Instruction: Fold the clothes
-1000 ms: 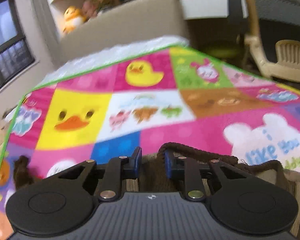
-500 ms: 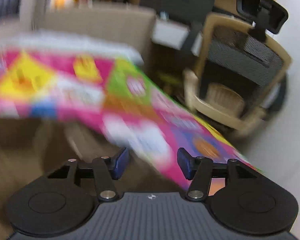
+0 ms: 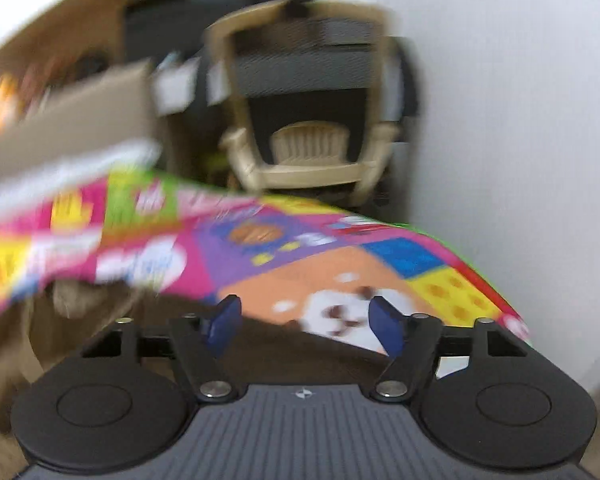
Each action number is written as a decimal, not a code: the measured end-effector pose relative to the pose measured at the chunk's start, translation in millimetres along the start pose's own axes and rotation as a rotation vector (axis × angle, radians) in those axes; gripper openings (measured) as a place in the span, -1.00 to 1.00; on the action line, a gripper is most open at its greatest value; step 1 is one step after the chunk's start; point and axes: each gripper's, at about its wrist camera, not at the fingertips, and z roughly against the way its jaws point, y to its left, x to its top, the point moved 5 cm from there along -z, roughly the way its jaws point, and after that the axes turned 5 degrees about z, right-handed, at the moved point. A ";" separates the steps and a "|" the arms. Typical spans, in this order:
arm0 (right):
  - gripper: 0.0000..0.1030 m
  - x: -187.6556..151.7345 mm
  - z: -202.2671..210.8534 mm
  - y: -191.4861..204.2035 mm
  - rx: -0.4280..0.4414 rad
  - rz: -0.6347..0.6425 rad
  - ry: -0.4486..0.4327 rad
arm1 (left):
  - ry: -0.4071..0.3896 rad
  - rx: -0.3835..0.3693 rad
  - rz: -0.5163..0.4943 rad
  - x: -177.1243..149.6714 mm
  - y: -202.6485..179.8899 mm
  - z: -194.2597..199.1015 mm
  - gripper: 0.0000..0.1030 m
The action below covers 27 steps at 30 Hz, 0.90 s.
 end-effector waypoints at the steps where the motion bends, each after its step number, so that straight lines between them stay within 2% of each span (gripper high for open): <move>1: 0.39 -6.5 4.2 -17.4 -0.031 -0.029 0.008 | -0.006 0.015 0.009 1.4 0.5 5.7 0.99; 4: 0.38 -27.3 14.2 -66.7 -0.113 -0.119 0.035 | -0.025 0.028 0.034 5.7 -2.4 16.2 0.99; 6: 0.38 -45.4 9.6 -85.8 -0.107 -0.206 0.061 | -0.032 0.025 0.056 8.3 -5.2 21.0 1.00; 9: 0.38 -67.0 -2.1 -88.9 -0.078 -0.250 0.083 | -0.028 0.031 0.069 12.3 -12.7 23.8 1.00; 11: 0.38 -76.2 -12.1 -75.7 -0.091 -0.202 0.104 | -0.026 0.036 0.064 15.5 -19.0 23.5 1.00; 12: 0.24 -78.9 -20.6 -71.0 -0.101 -0.183 0.123 | -0.026 0.040 0.061 17.7 -21.8 23.2 1.00; 13: -0.33 -79.2 -29.3 -66.6 -0.096 -0.183 0.144 | -0.028 0.046 0.062 20.9 -23.7 23.3 1.00; 14: -0.55 -74.7 -33.0 -61.1 -0.084 -0.189 0.151 | -0.030 0.051 0.066 24.4 -24.9 23.7 1.00; 15: -0.62 -66.8 -33.2 -54.8 -0.075 -0.193 0.145 | -0.029 0.052 0.075 28.6 -24.6 24.4 1.00; 16: -0.70 -52.8 -27.6 -40.6 -0.048 -0.175 0.116 | -0.030 0.053 0.082 33.1 -24.0 25.3 1.00; 22: -0.72 60.4 38.7 93.7 0.212 0.063 -0.166 | -0.036 0.070 0.084 51.7 -8.1 16.9 1.00; 24: -0.72 82.6 43.9 149.8 0.306 0.141 -0.188 | -0.013 0.062 0.111 51.4 -1.6 9.3 1.00; 27: -0.72 84.6 24.8 224.5 0.406 0.226 -0.136 | 0.004 0.047 0.108 47.6 1.7 6.3 1.00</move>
